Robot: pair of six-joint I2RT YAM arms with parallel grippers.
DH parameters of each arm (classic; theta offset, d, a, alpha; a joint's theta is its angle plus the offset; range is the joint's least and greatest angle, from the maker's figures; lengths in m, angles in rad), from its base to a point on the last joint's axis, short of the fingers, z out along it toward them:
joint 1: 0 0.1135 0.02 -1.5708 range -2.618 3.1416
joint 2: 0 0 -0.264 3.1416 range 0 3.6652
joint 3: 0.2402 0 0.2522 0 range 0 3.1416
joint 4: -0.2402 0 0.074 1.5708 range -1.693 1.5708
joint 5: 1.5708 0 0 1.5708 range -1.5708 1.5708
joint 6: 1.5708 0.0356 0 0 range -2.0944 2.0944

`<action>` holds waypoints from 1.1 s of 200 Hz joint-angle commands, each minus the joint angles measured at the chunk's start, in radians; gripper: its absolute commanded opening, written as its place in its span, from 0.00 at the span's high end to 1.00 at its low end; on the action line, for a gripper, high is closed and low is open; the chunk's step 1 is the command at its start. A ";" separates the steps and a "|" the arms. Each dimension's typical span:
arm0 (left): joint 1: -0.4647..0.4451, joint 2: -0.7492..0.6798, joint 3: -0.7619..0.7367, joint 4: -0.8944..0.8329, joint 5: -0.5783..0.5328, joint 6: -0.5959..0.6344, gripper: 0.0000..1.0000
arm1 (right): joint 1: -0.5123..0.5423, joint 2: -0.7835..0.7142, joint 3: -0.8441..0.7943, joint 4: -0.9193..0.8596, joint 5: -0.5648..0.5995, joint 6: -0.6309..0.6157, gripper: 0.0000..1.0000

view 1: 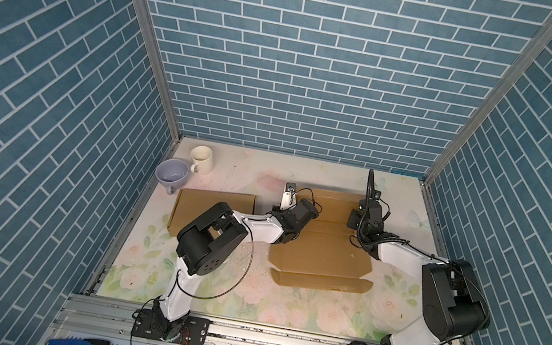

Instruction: Fold the paper box

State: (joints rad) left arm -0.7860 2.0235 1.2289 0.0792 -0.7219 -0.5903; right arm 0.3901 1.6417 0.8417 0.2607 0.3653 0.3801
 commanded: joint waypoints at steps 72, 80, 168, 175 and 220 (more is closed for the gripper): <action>0.018 0.027 -0.093 -0.148 -0.040 -0.019 1.00 | -0.065 -0.052 -0.015 0.045 -0.237 -0.122 0.74; 0.018 0.027 -0.095 -0.148 -0.038 -0.025 1.00 | -0.068 -0.055 -0.014 0.044 -0.230 -0.121 0.74; 0.015 0.030 -0.072 -0.163 -0.006 -0.025 1.00 | -0.064 0.062 0.045 0.068 -0.091 -0.114 1.00; 0.015 0.027 -0.071 -0.168 -0.003 -0.027 1.00 | -0.064 0.053 0.043 0.066 -0.093 -0.119 1.00; 0.015 0.017 -0.065 -0.178 0.006 -0.033 1.00 | -0.067 0.040 0.093 -0.016 -0.204 -0.209 0.76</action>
State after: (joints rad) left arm -0.7849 2.0087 1.1950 0.0814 -0.7605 -0.6220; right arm 0.3340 1.6821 0.8745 0.3298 0.1738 0.2253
